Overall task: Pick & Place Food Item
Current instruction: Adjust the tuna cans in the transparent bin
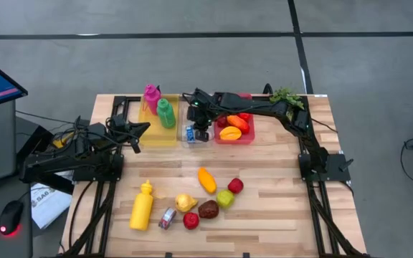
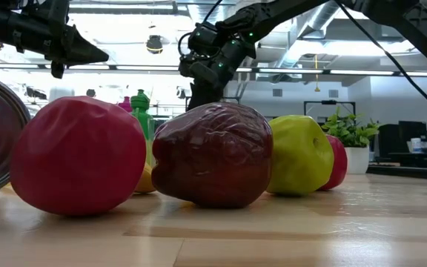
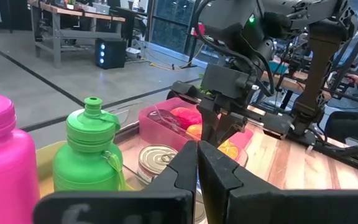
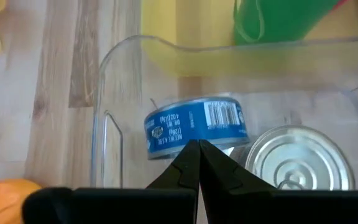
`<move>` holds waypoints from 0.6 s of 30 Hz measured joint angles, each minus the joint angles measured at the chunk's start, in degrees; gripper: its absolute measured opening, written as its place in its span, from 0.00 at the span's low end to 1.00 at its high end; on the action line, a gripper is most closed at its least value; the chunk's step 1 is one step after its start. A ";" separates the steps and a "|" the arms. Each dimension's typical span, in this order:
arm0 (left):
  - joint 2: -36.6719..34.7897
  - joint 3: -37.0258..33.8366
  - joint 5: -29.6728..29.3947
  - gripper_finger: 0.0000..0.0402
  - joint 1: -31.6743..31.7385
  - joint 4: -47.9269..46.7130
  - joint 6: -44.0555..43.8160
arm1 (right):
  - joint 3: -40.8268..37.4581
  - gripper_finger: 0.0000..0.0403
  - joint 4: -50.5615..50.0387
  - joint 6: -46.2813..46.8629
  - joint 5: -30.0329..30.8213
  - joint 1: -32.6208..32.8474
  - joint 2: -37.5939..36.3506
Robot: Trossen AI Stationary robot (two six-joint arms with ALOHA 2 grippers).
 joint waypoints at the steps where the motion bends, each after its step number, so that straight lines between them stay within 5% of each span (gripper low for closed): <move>1: 0.00 0.00 -0.02 0.01 0.00 0.00 0.00 | 0.00 0.00 0.59 0.00 -0.45 0.12 0.00; 18: 1.41 0.02 0.05 0.01 -0.02 -0.01 0.09 | 0.00 0.00 6.92 -2.22 -4.28 1.80 0.52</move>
